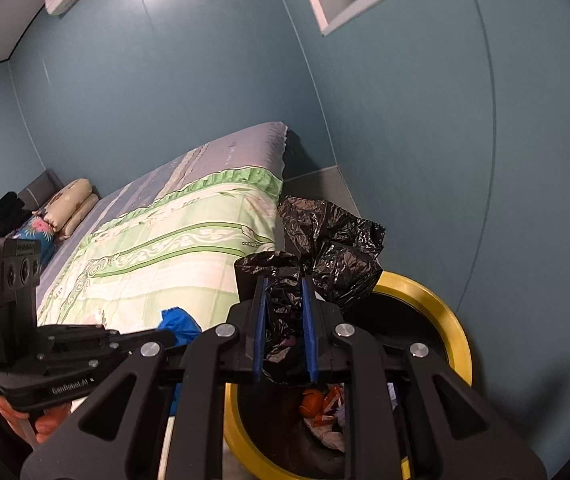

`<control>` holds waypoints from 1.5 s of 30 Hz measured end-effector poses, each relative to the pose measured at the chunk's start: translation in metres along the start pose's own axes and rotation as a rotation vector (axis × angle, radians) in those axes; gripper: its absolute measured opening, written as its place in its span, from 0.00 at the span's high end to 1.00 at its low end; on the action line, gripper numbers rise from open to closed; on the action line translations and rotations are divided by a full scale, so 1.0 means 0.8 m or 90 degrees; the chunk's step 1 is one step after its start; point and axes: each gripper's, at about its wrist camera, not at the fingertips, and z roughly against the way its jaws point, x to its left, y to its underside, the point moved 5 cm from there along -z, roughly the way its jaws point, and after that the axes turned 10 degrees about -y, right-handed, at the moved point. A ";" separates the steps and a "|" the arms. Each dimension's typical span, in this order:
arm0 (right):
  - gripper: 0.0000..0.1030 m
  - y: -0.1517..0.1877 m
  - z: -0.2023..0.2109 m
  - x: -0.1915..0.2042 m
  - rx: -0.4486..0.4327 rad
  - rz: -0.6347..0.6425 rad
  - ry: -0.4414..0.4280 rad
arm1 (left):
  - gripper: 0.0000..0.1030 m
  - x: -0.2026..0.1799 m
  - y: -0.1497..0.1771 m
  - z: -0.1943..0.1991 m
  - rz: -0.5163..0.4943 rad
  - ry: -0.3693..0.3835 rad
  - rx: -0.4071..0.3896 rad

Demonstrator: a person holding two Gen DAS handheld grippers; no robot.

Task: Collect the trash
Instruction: 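Carry the blue bag and black bag with both tools over the bin, then open both tools to drop the blue and black bags into the bin, then move both tools back over the remaining tissues on the bed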

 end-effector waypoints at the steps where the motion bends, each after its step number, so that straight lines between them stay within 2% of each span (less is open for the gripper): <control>1: 0.85 0.001 -0.002 -0.004 0.001 -0.005 0.001 | 0.97 -0.002 0.000 -0.005 -0.001 0.002 0.003; 11: 0.85 0.004 -0.015 -0.022 0.012 -0.035 0.011 | 0.97 -0.020 0.009 -0.039 -0.016 0.009 0.032; 21: 0.84 0.002 -0.019 -0.024 0.011 -0.051 0.021 | 0.96 -0.029 0.014 -0.051 -0.009 0.022 0.047; 23: 0.82 0.003 -0.020 -0.025 0.011 -0.056 0.024 | 0.91 -0.031 0.016 -0.051 -0.007 0.025 0.048; 25: 0.72 0.003 -0.022 -0.027 0.008 -0.065 0.026 | 0.80 -0.030 0.014 -0.050 -0.001 0.025 0.046; 26: 0.71 0.003 -0.022 -0.028 0.007 -0.068 0.027 | 0.67 -0.028 0.013 -0.049 0.002 0.025 0.044; 27: 0.71 0.003 -0.022 -0.029 0.006 -0.071 0.032 | 0.60 -0.025 0.013 -0.046 0.006 0.021 0.040; 30: 0.71 0.004 -0.022 -0.031 0.003 -0.079 0.035 | 0.57 -0.020 0.012 -0.041 0.014 0.022 0.034; 40: 0.71 0.002 -0.014 -0.022 -0.008 -0.072 0.033 | 0.57 0.010 0.008 -0.020 0.039 0.014 0.018; 45: 0.69 0.001 -0.010 0.000 -0.010 -0.052 0.017 | 0.57 0.037 0.014 0.011 0.058 0.003 -0.001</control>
